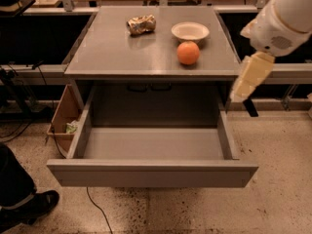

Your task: Place orange into top drawer

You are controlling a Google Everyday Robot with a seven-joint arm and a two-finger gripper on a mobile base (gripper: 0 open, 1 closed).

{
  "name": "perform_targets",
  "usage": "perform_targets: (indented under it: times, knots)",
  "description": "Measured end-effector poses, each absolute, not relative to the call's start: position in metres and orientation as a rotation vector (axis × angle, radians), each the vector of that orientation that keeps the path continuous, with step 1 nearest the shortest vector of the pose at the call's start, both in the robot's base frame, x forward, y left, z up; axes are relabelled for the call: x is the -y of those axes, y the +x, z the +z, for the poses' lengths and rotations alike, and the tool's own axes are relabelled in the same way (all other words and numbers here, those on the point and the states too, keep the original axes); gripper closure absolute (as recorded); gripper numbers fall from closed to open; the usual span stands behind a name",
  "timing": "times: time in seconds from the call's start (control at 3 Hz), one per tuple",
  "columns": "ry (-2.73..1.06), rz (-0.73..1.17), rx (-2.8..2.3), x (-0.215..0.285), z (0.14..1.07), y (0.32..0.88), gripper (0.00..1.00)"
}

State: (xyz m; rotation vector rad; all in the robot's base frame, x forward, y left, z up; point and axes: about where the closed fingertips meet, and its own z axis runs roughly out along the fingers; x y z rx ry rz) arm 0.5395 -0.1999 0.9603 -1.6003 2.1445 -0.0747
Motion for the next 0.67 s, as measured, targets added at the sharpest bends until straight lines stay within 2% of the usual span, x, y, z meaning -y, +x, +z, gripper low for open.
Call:
perform_targets:
  times: [0.67]
  knots:
    - [-1.470, -0.004, -2.077, 0.159, 0.932, 0.647, 0.00]
